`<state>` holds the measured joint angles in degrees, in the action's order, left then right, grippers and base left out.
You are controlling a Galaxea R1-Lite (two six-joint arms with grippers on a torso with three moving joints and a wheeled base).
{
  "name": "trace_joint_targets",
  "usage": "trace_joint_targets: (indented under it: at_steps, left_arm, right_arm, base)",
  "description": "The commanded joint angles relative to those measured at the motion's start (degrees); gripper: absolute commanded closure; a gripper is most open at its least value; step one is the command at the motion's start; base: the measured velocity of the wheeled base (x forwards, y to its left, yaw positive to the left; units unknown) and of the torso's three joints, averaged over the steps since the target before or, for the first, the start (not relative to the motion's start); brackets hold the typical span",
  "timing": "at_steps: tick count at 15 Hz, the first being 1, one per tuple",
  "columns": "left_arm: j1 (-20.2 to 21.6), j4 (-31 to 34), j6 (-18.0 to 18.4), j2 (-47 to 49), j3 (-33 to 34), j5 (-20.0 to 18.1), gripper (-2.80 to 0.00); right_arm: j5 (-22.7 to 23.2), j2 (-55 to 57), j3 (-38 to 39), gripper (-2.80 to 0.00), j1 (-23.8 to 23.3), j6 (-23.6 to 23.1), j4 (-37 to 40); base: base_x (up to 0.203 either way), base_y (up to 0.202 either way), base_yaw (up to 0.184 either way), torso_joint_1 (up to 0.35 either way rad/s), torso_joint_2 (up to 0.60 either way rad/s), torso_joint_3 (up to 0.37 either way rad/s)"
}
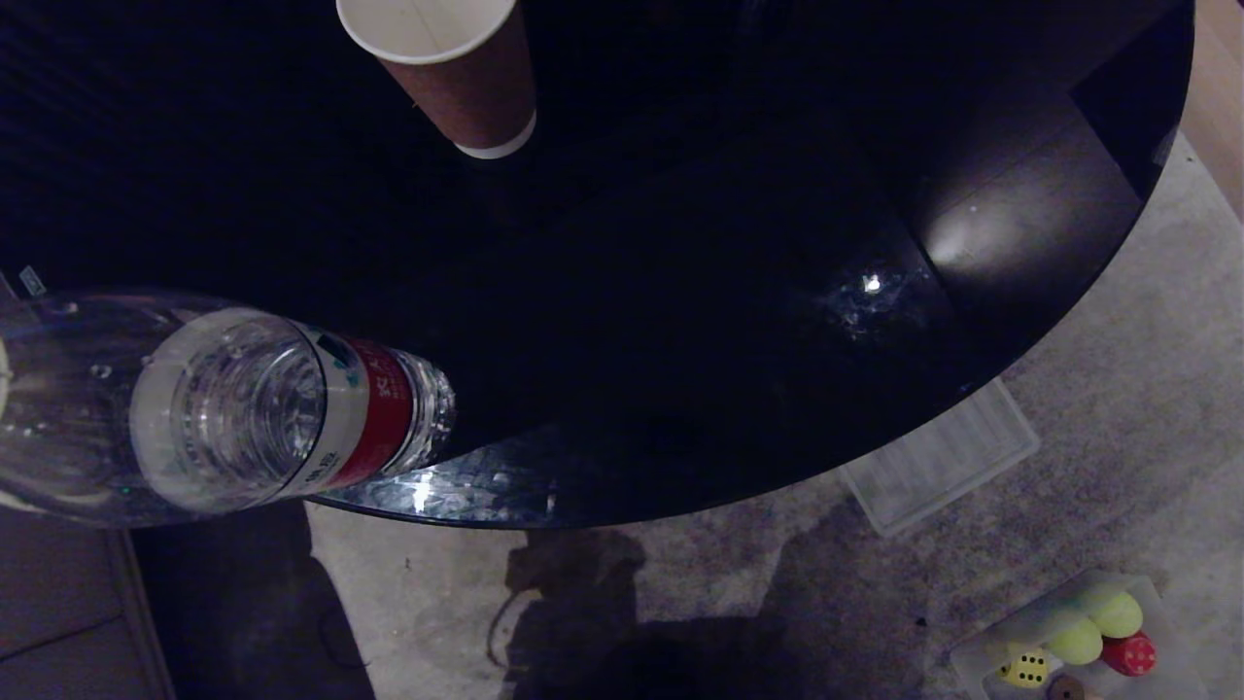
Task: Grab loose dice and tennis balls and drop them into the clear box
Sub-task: Close the lid
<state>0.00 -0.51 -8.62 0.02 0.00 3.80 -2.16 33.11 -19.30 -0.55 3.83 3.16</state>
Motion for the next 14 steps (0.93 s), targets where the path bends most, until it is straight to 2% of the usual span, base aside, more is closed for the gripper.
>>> trace_joint_targets:
  at_steps: [1,3,5,10,12,14]
  left_arm:
    - [0.0,-0.02,-0.08,-0.11,0.0,-0.02,0.0]
    - [0.0,-0.02,-0.08,-0.02,0.0,0.06,0.0]
    - [0.0,-0.02,-0.08,-0.04,0.0,0.06,0.0]
    - [0.0,-0.02,-0.08,-0.02,0.0,-0.02,0.0]
    - [0.0,-0.02,-0.08,-0.05,0.0,-0.02,0.0]
    - [0.0,-0.02,-0.08,-0.1,0.0,0.05,0.0]
  right_arm:
    - [-0.96,16.47,-1.2,0.0,-0.42,0.46,-4.57]
    - [-3.35,26.45,-1.9,0.0,-1.28,0.93,-11.31]
    - [-4.97,35.31,-3.03,0.0,-4.26,1.18,-16.82]
    - [-5.71,53.48,-7.02,0.0,-10.42,1.33,-28.3]
    - [-3.71,59.46,-9.62,0.0,-12.31,1.29,-31.82]
    - [1.22,65.15,-13.07,0.0,-14.8,0.75,-34.29]
  base:
    - [0.0,0.0,0.0,0.0,0.0,0.0]
    - [0.0,0.0,0.0,0.0,0.0,0.0]
    - [0.0,0.0,0.0,0.0,0.0,0.0]
    - [0.0,0.0,0.0,0.0,0.0,0.0]
    - [0.0,0.0,0.0,0.0,0.0,0.0]
    - [0.0,0.0,0.0,0.0,0.0,0.0]
